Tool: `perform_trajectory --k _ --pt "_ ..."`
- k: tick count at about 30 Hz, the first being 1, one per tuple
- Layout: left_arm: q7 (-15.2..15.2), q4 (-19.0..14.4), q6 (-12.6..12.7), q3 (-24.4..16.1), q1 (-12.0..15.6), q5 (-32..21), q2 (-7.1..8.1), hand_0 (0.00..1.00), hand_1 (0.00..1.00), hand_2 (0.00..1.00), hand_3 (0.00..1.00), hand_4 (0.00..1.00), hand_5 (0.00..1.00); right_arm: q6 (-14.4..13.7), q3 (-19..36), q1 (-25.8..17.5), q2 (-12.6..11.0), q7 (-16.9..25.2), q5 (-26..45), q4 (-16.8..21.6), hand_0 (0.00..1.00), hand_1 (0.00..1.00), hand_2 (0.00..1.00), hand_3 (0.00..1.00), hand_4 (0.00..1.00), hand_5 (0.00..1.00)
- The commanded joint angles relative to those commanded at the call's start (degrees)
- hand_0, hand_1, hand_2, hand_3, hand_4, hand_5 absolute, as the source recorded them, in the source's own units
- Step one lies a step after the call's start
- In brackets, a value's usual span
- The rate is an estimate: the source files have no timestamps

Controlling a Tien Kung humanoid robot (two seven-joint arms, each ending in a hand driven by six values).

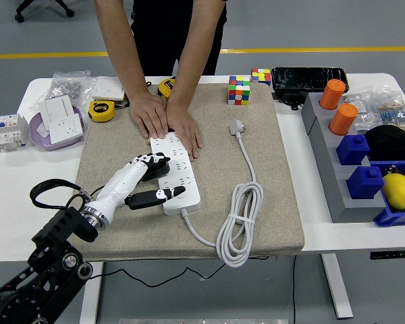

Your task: Pick up the plug,place it near the board,insert it into the board,press the button

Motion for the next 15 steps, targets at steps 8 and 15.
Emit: perform_trajectory --k 8,15 --pt "0.5 0.1 -0.4 1.1 -1.2 1.7 0.33 0.998 0.963 0.913 0.888 0.998 0.846 0.0 0.0 -0.1 0.0 0.0 0.0 0.0 0.87 0.777 0.764 0.797 0.998 0.87" --pt "1.0 0.3 -0.9 1.7 -1.6 2.6 0.45 0.998 0.963 0.91 0.888 0.998 0.852 0.0 0.1 -0.1 0.0 0.0 0.0 0.0 0.868 0.777 0.764 0.797 0.998 0.871"
